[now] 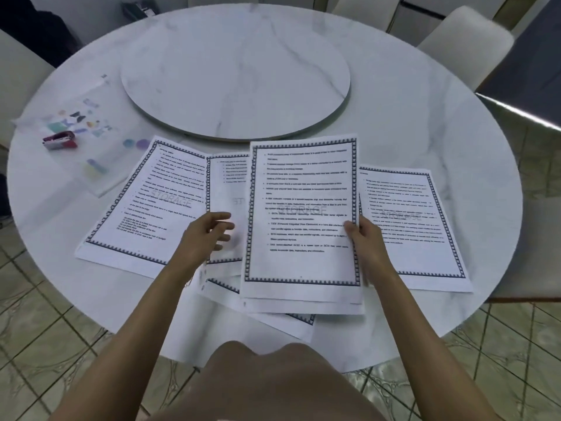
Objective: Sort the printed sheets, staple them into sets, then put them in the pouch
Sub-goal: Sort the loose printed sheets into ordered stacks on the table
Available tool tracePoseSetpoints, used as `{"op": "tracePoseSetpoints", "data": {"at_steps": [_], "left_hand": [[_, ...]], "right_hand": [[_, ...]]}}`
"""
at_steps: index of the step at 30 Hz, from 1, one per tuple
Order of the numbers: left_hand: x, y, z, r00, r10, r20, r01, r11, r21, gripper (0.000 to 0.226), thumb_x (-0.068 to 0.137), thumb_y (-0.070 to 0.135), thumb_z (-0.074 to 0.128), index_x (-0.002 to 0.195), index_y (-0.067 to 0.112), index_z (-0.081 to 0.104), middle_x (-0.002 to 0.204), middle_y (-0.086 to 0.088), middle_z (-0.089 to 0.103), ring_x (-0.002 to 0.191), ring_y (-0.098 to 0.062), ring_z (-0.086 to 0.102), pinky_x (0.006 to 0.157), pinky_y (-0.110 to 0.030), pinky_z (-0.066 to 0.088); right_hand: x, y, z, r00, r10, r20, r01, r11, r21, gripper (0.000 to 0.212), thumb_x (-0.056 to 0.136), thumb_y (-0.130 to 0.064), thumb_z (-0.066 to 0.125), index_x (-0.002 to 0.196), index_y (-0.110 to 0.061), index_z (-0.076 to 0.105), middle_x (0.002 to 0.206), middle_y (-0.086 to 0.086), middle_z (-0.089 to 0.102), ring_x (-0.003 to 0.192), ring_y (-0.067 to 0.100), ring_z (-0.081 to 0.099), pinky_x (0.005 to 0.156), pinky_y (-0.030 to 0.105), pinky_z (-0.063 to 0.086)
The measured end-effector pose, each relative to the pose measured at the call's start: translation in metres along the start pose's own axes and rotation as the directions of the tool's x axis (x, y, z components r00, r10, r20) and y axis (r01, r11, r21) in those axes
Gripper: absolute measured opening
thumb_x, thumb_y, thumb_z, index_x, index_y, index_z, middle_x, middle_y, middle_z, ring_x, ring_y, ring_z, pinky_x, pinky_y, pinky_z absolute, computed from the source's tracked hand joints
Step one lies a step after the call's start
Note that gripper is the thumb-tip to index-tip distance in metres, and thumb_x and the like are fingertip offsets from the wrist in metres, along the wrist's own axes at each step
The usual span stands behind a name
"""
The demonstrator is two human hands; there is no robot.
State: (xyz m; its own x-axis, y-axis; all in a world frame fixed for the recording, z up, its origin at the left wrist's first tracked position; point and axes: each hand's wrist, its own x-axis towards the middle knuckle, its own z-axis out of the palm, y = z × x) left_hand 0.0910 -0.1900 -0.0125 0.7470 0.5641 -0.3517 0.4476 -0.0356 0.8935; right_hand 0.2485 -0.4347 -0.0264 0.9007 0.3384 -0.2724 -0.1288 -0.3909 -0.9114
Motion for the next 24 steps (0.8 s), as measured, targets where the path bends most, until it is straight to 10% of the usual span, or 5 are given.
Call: {"op": "tracePoseSetpoints", "data": {"at_steps": [6,11,24], "left_hand": [[-0.008,-0.021,-0.024,0.986,-0.077,-0.150,0.104,0.979,0.175,0.022,0.091,0.012,0.053,0.110,0.011,0.062,0.101,-0.009,0.067,0.082,-0.024,0.063,0.072,-0.031,0.050],[-0.011,-0.029,-0.028,0.965,-0.103,-0.243,0.168,0.949,0.266,0.028,0.090,0.016,0.054,0.116,0.008,0.061,0.106,-0.010,0.066,0.087,-0.027,0.063,0.090,-0.039,0.050],[0.018,-0.006,0.001,0.934,-0.324,-0.152,0.325,0.946,-0.016,0.030,0.091,0.014,0.056,0.114,-0.005,0.058,0.069,-0.006,0.054,0.058,-0.016,0.050,0.045,-0.017,0.046]], "right_hand": [[0.004,0.025,-0.015,0.997,0.045,-0.068,-0.048,0.998,-0.040,0.025,0.096,-0.021,0.048,0.095,0.002,0.056,0.096,0.035,0.056,0.077,0.024,0.050,0.074,0.036,0.043],[0.003,0.027,-0.019,0.995,0.051,-0.084,-0.052,0.999,-0.011,0.013,0.096,-0.018,0.047,0.093,-0.014,0.059,0.087,0.008,0.061,0.083,0.022,0.055,0.079,0.035,0.046],[-0.005,0.036,-0.022,0.989,0.089,-0.116,-0.088,0.996,0.013,0.024,0.096,-0.020,0.048,0.102,-0.001,0.059,0.109,0.032,0.058,0.103,0.046,0.052,0.090,0.047,0.047]]}}
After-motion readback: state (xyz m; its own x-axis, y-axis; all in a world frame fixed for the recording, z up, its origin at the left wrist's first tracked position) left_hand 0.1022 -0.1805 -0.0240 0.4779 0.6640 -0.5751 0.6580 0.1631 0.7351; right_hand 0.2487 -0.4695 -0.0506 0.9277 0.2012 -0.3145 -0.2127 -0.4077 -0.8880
